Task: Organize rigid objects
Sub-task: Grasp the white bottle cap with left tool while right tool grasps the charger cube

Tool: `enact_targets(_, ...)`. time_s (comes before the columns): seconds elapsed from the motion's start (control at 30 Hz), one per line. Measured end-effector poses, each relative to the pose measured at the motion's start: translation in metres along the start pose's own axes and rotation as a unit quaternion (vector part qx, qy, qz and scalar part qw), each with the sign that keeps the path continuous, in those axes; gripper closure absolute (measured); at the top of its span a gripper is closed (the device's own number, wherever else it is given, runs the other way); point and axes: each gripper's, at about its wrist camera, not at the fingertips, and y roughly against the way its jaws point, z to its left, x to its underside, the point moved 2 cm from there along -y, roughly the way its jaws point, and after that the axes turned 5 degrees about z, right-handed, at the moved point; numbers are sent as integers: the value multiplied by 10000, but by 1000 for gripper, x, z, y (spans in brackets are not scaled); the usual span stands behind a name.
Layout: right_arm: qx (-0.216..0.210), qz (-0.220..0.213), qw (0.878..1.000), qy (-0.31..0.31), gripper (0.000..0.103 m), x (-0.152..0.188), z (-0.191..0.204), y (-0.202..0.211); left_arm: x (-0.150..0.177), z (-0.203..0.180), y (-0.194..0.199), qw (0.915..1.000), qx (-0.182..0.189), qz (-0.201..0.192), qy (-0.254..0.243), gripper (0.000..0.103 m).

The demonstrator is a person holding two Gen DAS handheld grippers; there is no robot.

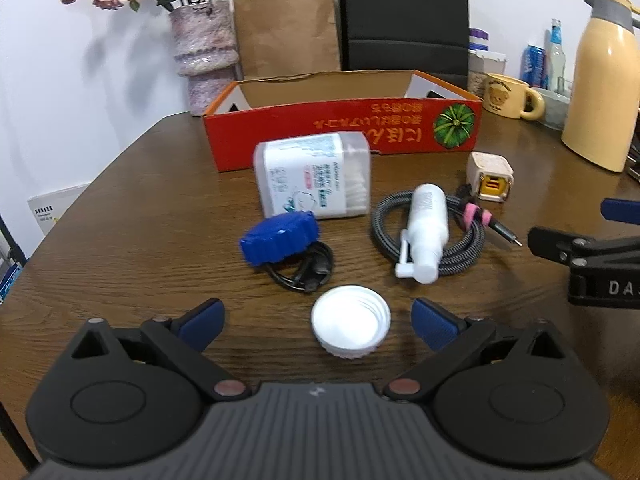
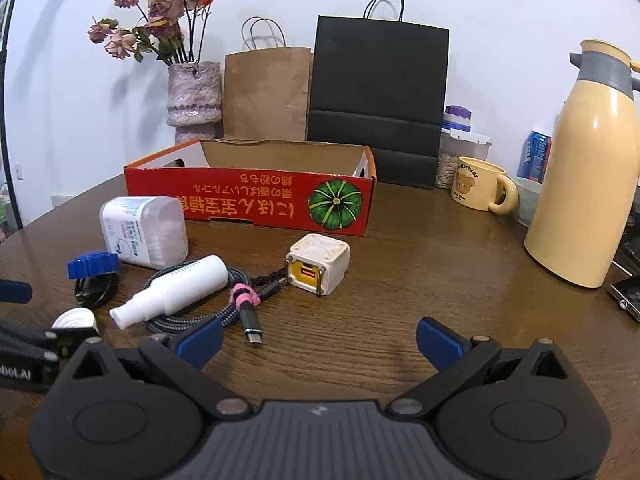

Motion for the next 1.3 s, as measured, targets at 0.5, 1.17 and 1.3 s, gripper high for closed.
enact_targets(0.5, -95, -43, 9999, 15, 0, 2, 2, -1, 3, 8, 14, 9992, 224, -252, 202, 62)
enact_targets(1.17, -294, -122, 9983, 483, 0, -10, 28, -5, -5, 73, 21, 9959, -256, -473, 732, 62)
enact_targets(1.3, -190, -79, 9991, 381, 0, -20, 22, -15, -11, 80, 22, 9951, -288, -566, 756, 62)
